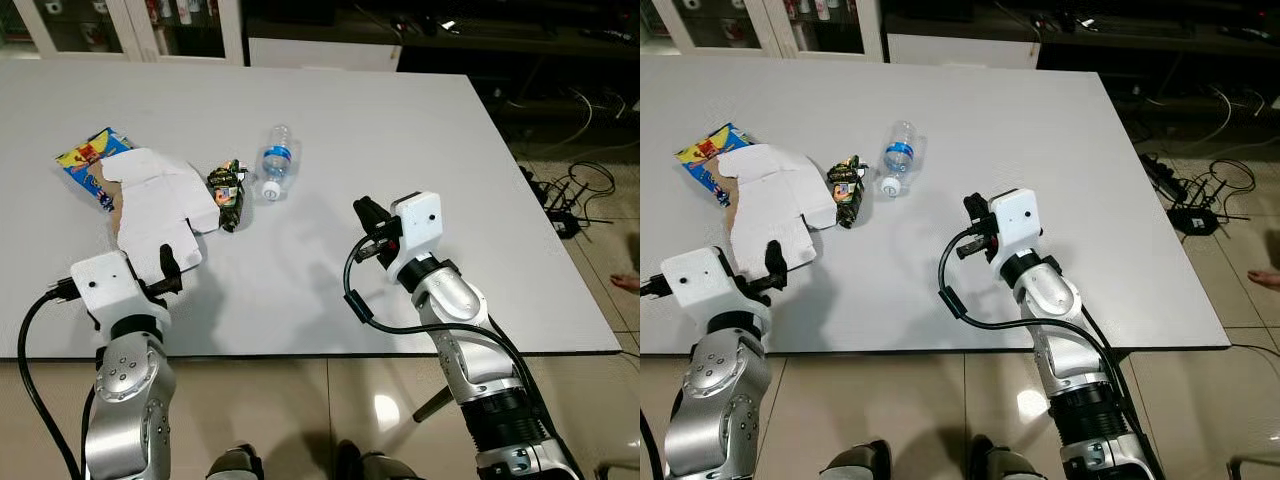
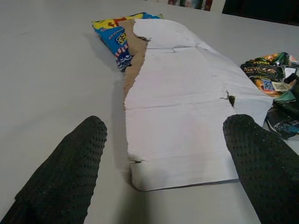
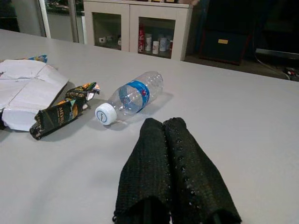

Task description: Picking trash to rubbish bin

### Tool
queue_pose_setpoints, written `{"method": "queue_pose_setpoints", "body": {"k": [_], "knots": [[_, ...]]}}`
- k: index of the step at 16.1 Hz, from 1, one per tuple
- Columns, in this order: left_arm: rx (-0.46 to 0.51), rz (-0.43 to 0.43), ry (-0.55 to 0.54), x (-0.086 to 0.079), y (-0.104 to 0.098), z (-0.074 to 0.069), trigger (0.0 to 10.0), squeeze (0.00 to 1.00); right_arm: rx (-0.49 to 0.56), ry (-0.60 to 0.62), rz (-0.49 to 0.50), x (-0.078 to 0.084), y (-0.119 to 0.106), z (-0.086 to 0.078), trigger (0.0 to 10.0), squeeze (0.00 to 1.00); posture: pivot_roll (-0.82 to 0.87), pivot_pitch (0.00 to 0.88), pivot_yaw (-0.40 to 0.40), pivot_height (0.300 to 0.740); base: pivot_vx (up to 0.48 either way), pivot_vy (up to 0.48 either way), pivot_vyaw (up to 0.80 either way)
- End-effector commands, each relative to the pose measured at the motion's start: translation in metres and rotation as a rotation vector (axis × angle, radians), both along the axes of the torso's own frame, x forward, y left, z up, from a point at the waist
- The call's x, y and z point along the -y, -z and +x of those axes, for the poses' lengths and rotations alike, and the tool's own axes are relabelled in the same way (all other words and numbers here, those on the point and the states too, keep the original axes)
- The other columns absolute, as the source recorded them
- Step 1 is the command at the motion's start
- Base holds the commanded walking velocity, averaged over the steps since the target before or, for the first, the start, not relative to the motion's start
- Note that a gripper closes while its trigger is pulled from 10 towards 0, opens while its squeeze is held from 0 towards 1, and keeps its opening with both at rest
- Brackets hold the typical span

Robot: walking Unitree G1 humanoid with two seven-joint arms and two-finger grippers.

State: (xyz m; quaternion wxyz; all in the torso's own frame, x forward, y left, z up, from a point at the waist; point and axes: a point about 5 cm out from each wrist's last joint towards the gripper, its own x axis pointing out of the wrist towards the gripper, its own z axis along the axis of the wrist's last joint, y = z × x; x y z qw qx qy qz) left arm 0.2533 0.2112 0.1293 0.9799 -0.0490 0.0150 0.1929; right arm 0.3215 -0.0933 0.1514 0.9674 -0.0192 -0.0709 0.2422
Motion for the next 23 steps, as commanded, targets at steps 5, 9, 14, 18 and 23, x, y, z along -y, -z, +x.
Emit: {"method": "queue_pose_setpoints", "body": {"k": [5, 9, 14, 18, 23], "knots": [[0.013, -0.02, -0.014, 0.001, -0.002, -0.001, 10.0, 0.0, -0.005, 0.007, -0.005, 0.003, 0.001, 0.0, 10.0, 0.0, 0.0, 0.157, -0.028, 0.74, 0.0, 0.0, 0.0], [-0.002, -0.027, -0.043, -0.004, -0.001, -0.003, 10.0, 0.0, -0.006, 0.007, -0.005, 0.003, 0.001, -0.001, 10.0, 0.0, 0.0, 0.16, -0.029, 0.74, 0.0, 0.0, 0.0], [-0.025, -0.069, -0.123, -0.011, 0.002, -0.011, 10.0, 0.0, -0.018, 0.0, -0.011, 0.002, 0.004, -0.002, 10.0, 0.0, 0.0, 0.163, -0.035, 0.74, 0.0, 0.0, 0.0], [-0.011, -0.073, -0.186, -0.018, -0.001, -0.015, 10.0, 0.0, -0.018, 0.0, -0.015, 0.004, 0.004, -0.002, 10.0, 0.0, 0.0, 0.168, -0.042, 0.74, 0.0, 0.0, 0.0], [-0.026, -0.126, -0.209, -0.022, 0.005, -0.014, 10.0, 0.0, -0.018, 0.001, -0.013, 0.003, 0.004, -0.001, 10.0, 0.0, 0.0, 0.164, -0.041, 0.74, 0.0, 0.0, 0.0]]}}
